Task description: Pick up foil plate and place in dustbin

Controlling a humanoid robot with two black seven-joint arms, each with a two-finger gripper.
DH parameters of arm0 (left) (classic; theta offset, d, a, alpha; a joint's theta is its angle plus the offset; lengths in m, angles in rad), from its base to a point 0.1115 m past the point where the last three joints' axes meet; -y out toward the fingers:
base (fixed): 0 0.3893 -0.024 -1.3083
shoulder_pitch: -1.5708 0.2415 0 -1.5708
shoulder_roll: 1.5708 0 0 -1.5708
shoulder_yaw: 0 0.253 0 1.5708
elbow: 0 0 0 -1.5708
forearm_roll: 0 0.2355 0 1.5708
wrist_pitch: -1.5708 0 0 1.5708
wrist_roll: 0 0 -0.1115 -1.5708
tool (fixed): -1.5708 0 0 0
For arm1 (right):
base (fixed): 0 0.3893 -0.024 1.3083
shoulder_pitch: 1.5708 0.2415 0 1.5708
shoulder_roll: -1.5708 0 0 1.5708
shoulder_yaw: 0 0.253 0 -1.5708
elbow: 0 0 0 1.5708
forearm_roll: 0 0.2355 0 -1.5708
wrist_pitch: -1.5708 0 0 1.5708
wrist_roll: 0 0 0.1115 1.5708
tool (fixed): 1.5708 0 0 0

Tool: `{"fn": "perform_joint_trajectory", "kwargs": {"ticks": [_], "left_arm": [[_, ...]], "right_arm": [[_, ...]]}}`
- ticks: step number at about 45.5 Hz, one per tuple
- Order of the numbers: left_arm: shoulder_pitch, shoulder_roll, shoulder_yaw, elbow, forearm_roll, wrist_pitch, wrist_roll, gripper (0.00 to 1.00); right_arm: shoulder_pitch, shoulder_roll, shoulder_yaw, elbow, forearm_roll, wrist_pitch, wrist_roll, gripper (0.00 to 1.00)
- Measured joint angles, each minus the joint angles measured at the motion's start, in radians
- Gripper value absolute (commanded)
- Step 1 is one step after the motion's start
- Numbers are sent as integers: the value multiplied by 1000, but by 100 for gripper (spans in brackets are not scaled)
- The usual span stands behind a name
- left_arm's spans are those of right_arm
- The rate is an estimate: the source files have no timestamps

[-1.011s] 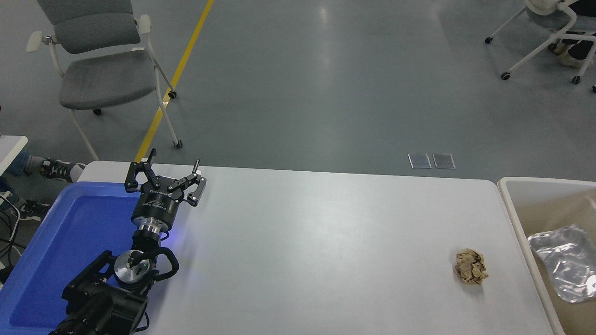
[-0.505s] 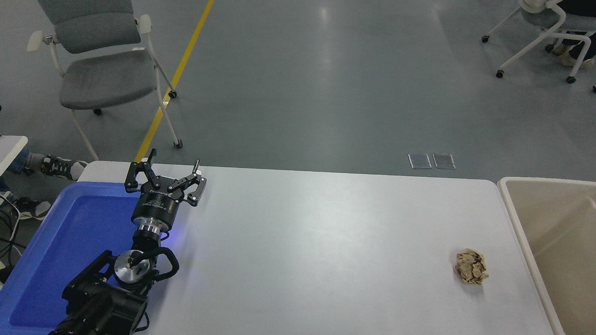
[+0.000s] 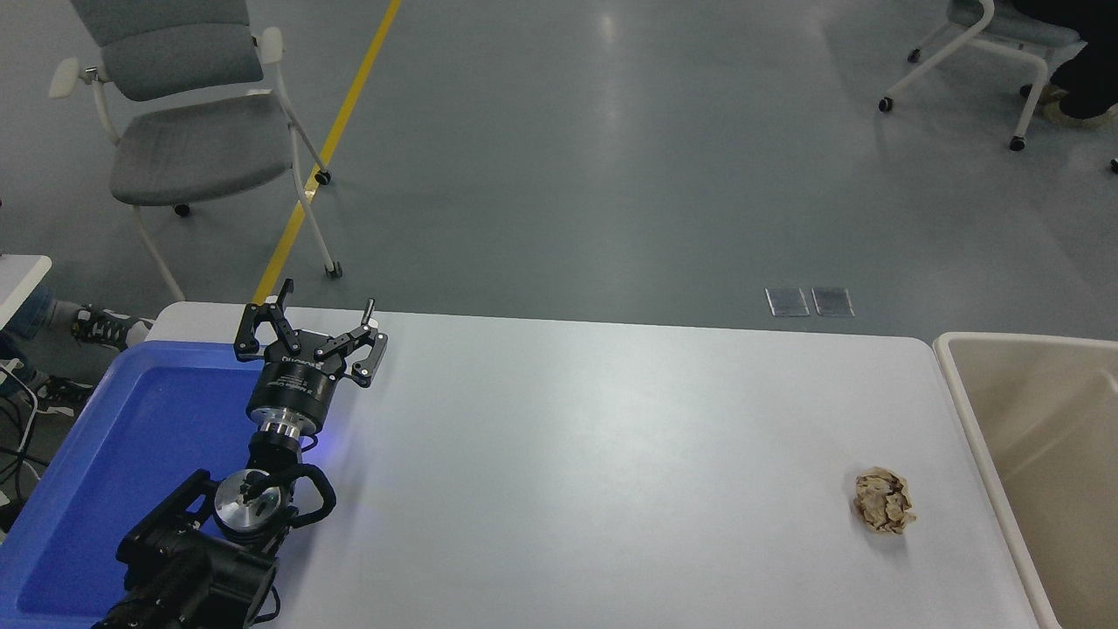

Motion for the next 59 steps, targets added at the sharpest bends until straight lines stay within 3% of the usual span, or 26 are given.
{"fn": "perform_joint_trajectory", "kwargs": {"ticks": [10,24,35,46,59], "left_arm": [[0,0,0,0,0,0,0,99],[0,0,0,0,0,0,0,99],[0,0,0,0,1,0,0,99],[0,0,0,0,2,0,0,99],[0,1,0,0,2,0,0,99]], "right_arm": [[158,-103,-120,149,-47,18,0,100],[421,-300,-258,538,-230,12,0,100],[653,-369,-459,808,-304,13,0,100],[892,-350,-682,1054,-327,17,0,100],[1186,-143,-1000,1277,-324,19,8,100]]}}
